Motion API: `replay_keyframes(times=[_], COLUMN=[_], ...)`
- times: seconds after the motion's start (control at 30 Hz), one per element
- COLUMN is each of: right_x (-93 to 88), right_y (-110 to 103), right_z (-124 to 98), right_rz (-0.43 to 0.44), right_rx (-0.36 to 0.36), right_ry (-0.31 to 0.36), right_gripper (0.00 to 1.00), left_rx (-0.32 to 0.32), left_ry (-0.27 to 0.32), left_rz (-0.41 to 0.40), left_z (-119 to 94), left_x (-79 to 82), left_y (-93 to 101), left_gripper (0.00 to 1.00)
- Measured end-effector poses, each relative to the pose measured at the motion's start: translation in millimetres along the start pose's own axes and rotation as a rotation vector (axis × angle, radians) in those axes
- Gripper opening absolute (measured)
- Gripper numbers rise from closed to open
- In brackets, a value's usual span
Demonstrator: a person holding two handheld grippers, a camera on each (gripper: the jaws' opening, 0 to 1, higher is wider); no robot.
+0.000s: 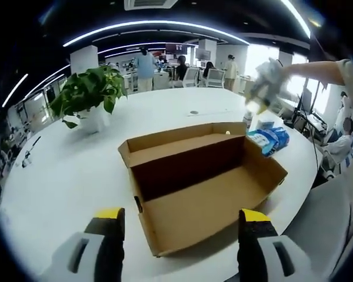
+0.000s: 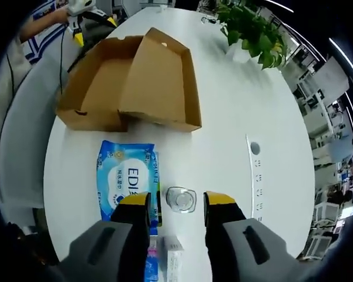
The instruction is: Operate the shoe box by opening the lid, removing the specified soft item, and placing it in the target area until the item is outside and the box remains undamaged.
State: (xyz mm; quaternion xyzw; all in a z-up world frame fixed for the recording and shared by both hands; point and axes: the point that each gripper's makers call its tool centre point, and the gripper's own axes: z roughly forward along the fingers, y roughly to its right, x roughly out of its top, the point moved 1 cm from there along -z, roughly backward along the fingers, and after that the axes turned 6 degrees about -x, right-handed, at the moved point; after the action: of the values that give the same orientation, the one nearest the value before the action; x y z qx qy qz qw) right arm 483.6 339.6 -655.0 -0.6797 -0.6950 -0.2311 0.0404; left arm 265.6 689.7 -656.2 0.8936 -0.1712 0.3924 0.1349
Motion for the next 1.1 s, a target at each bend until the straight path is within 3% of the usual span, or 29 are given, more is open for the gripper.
replay_keyframes(times=[0.23, 0.4, 0.97, 1.1], right_x=[28.3, 44.0, 70.8, 81.6], right_y=[4.0, 2.7, 3.5, -0.3], right_z=[-7.3, -4.4, 35.2, 43.5], right_rz=[0.180, 0.259, 0.496, 0.569], right_rx=[-0.044, -0.052, -0.059, -0.040], right_ry=[0.065, 0.081, 0.086, 0.122], right_gripper=[0.32, 0.29, 0.28, 0.30], left_rx=[0.048, 0.063, 0.130, 0.134], left_ry=[-0.006, -0.021, -0.054, -0.064], left_rz=[-0.055, -0.074, -0.194, -0.247], left_z=[-4.4, -5.3, -5.3, -1.5], left_x=[-9.0, -15.9, -39.2, -45.5], left_y=[-15.2, -20.7, -35.4, -38.8], left_gripper=[0.66, 0.53, 0.25, 0.19])
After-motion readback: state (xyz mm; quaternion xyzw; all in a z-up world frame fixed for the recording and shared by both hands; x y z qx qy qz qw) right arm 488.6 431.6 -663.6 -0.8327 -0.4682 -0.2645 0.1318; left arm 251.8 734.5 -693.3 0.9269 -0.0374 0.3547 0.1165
